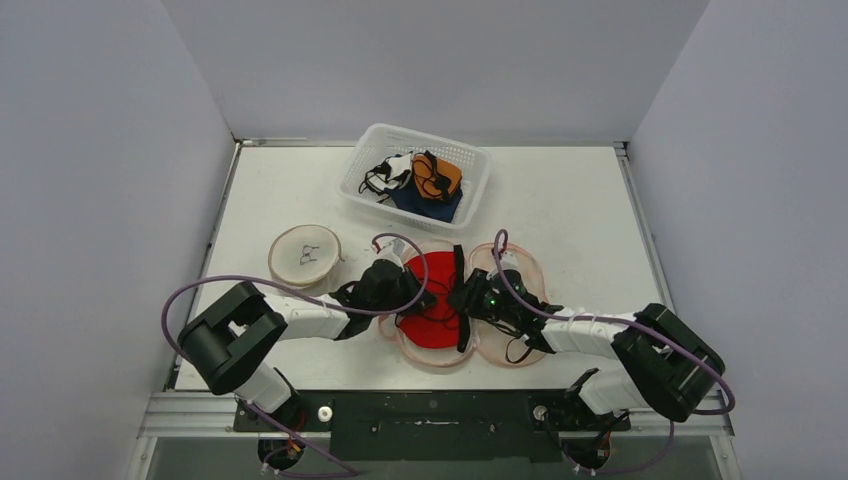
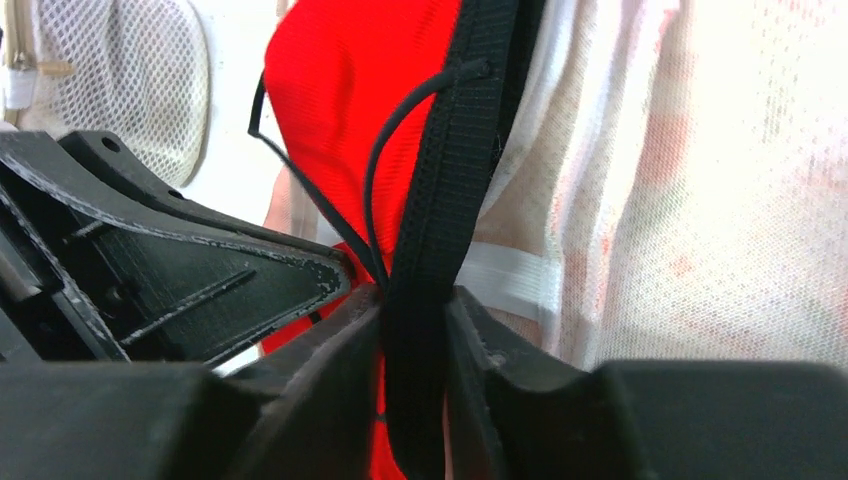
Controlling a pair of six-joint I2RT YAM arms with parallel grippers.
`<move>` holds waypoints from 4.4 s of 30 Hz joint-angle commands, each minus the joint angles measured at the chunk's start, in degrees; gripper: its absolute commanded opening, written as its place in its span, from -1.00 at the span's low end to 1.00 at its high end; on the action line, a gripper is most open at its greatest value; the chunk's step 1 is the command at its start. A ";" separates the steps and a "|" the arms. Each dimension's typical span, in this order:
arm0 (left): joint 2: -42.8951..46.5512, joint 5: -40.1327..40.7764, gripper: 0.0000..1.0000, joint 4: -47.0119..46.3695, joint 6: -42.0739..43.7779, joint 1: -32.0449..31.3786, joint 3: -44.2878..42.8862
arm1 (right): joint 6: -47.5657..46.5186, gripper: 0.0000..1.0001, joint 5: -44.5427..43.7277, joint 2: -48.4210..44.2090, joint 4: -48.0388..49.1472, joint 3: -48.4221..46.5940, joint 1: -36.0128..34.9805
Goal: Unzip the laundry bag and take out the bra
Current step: Pick up the bra from the laundry bag, then place the bra in the bin.
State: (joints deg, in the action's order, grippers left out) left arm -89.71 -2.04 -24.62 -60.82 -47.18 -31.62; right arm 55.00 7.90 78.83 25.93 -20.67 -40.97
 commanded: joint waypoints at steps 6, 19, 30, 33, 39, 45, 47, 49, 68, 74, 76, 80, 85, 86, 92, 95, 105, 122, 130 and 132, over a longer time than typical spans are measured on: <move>5.51 0.20 -0.94 0.95 0.97 -0.06 0.36 | -0.78 0.22 -2.09 -3.81 2.01 -1.65 0.03; 6.54 0.73 -0.94 0.82 0.79 -0.37 1.85 | 7.53 0.06 -0.43 2.67 12.27 0.32 2.11; 6.39 0.72 -0.94 -0.62 0.35 -0.46 3.30 | 8.74 -0.21 -0.15 6.75 13.80 -0.26 1.99; 6.73 0.83 -0.94 -0.65 0.35 -0.46 3.49 | 8.56 -0.13 0.20 7.35 13.70 -0.05 2.01; 7.01 0.81 -0.94 -0.67 0.35 -0.43 3.49 | 8.79 -0.47 -0.06 7.70 15.05 0.88 2.00; 7.48 0.84 -0.94 -0.54 0.17 -0.44 3.70 | 8.67 -0.88 0.36 8.03 16.38 1.25 1.97; 7.89 0.90 -0.94 -0.34 0.17 -0.46 3.85 | 8.57 -0.89 0.45 7.73 16.88 1.70 1.98; 8.69 1.03 -0.94 0.09 0.09 -0.46 3.93 | 8.14 -0.89 0.69 7.17 17.29 2.13 2.03; 30.24 8.39 -0.93 16.60 2.89 -0.12 3.57 | -10.94 -0.90 -4.52 -16.78 -12.47 -5.52 0.28; 35.86 9.99 -0.92 20.28 2.98 0.11 3.76 | -15.26 -0.89 -3.99 -21.01 -20.98 -11.91 0.66; 37.36 10.42 -0.92 21.40 2.97 0.12 3.82 | -16.98 -0.89 -3.54 -21.29 -23.77 -15.32 1.11; 39.61 11.08 -0.92 23.24 2.89 0.14 4.10 | -20.79 -0.89 -3.21 -19.90 -30.10 -23.78 1.67; 41.78 11.44 -0.91 24.34 2.68 0.20 4.90 | -24.46 -0.89 -3.16 -17.76 -34.63 -32.78 3.03; 42.24 11.57 -0.91 24.48 2.62 0.17 5.04 | -24.83 -0.89 -3.06 -17.03 -34.97 -34.37 3.27; 43.70 11.97 -0.91 26.62 2.38 0.22 5.41 | -23.49 -0.90 -1.95 -11.10 -32.23 -42.42 5.61; 44.85 12.51 -0.91 27.53 1.99 0.31 5.51 | -19.39 -0.89 -1.93 -7.51 -27.16 -44.43 6.73; 51.29 16.28 -0.91 34.92 0.41 0.37 5.25 | -0.98 -0.89 -8.46 5.40 -3.42 -44.34 7.70; 58.89 20.26 -0.91 40.79 -2.07 0.55 7.96 | 5.80 -0.89 -11.56 33.09 12.76 -66.14 4.99; 60.73 19.45 -0.90 40.43 -2.81 0.64 10.53 | -4.18 -0.89 9.55 46.36 -2.17 -88.38 6.45; 60.59 19.36 -0.90 40.03 -2.44 0.69 10.97 | -7.20 -0.89 11.61 47.63 -6.37 -89.65 7.57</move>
State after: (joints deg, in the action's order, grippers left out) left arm -29.21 17.19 16.56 -63.02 -46.92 -21.47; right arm 54.96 9.87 124.57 26.50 -105.89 -35.09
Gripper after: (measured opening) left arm 0.048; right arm 0.093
